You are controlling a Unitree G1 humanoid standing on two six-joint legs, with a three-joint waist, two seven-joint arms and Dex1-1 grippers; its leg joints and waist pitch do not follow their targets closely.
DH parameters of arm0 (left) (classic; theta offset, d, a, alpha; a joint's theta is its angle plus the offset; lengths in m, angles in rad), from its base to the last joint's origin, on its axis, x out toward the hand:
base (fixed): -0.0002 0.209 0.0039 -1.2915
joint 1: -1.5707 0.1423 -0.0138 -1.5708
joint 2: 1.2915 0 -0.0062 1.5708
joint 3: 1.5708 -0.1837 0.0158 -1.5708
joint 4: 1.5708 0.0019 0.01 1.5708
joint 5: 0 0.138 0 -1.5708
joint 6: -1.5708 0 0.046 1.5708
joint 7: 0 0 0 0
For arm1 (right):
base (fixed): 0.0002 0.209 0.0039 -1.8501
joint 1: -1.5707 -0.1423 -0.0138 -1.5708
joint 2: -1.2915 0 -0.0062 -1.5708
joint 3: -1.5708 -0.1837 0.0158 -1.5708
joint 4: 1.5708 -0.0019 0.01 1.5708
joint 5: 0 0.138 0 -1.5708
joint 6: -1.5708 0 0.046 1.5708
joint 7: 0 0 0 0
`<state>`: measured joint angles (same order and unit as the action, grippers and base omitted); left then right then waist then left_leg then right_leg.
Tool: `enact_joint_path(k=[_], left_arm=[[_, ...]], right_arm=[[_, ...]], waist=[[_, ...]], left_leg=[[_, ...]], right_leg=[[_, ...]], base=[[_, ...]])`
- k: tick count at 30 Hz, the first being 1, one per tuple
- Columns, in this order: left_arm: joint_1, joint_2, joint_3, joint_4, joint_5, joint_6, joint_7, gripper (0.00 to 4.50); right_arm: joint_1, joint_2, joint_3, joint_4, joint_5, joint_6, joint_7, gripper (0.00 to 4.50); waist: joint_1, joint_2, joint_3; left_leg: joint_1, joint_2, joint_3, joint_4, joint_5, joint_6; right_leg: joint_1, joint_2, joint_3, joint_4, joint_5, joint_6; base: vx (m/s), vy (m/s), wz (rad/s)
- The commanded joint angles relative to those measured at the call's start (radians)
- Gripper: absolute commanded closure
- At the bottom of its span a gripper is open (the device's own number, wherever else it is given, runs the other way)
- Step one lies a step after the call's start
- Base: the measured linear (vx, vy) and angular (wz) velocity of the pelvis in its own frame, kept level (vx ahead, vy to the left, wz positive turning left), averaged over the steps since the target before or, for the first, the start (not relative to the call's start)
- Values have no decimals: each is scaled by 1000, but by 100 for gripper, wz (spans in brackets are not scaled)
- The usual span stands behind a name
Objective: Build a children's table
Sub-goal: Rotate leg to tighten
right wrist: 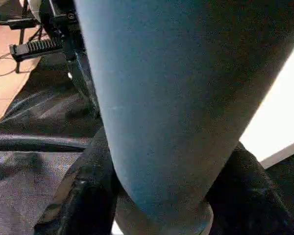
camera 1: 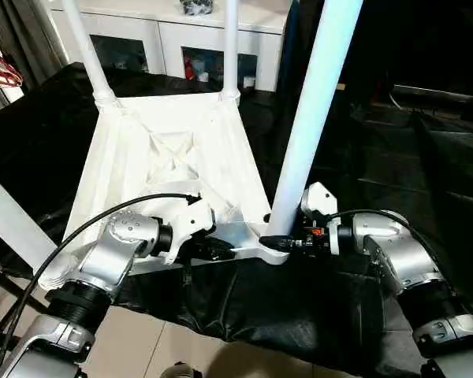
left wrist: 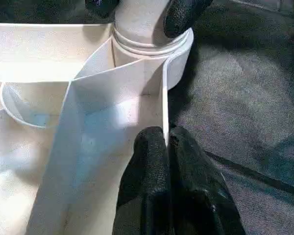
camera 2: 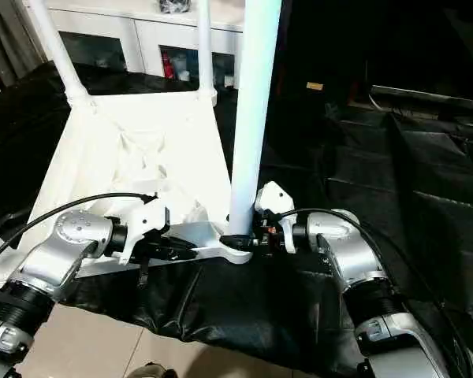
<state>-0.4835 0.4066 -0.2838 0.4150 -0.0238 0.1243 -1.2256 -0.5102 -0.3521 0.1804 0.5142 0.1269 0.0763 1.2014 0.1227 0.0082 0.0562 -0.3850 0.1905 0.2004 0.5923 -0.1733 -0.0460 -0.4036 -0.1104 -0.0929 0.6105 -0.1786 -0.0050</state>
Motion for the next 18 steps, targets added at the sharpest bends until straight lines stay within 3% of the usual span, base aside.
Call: enact_joint_path(k=[1,6,10,13,15,18], left_arm=[[-3,-11,-6,-46,-38,-8,-19,450],[2,-14,-4,-48,-30,-6,-5,450],[-31,-59,15,8,13,2,128,450],[-49,-87,25,34,27,9,192,450],[-82,-150,34,70,60,38,321,450],[-116,-234,41,107,79,78,451,450]], right_arm=[[16,-3,16,-10,14,16,22,248],[33,0,20,-20,11,19,17,251],[41,51,-5,3,0,22,-97,251],[37,76,-15,25,-21,25,-179,253],[23,138,-37,86,-51,24,-339,254],[-5,226,-65,155,-76,40,-547,255]], waist=[[0,-7,-70],[0,-7,-71],[-1,-10,-70],[-4,-12,-66],[-10,-7,-60],[-18,-8,-60]], left_leg=[[22,50,-21,-75,-231,25],[22,49,-21,-74,-223,28],[23,50,-21,-74,-228,26],[26,47,-25,-79,-277,-2],[30,45,-26,-81,-312,-19],[32,43,-33,-83,-340,-41]], right_leg=[[45,-54,53,-67,-218,-223],[45,-53,52,-65,-202,-227],[43,-54,54,-67,-215,-222],[42,-59,54,-82,-332,-188],[35,-58,53,-91,-388,-171],[36,-62,49,-99,-462,-143]], base=[[0,0,0],[0,0,0],[0,0,0],[0,0,0],[0,0,0],[-19,0,-1]])
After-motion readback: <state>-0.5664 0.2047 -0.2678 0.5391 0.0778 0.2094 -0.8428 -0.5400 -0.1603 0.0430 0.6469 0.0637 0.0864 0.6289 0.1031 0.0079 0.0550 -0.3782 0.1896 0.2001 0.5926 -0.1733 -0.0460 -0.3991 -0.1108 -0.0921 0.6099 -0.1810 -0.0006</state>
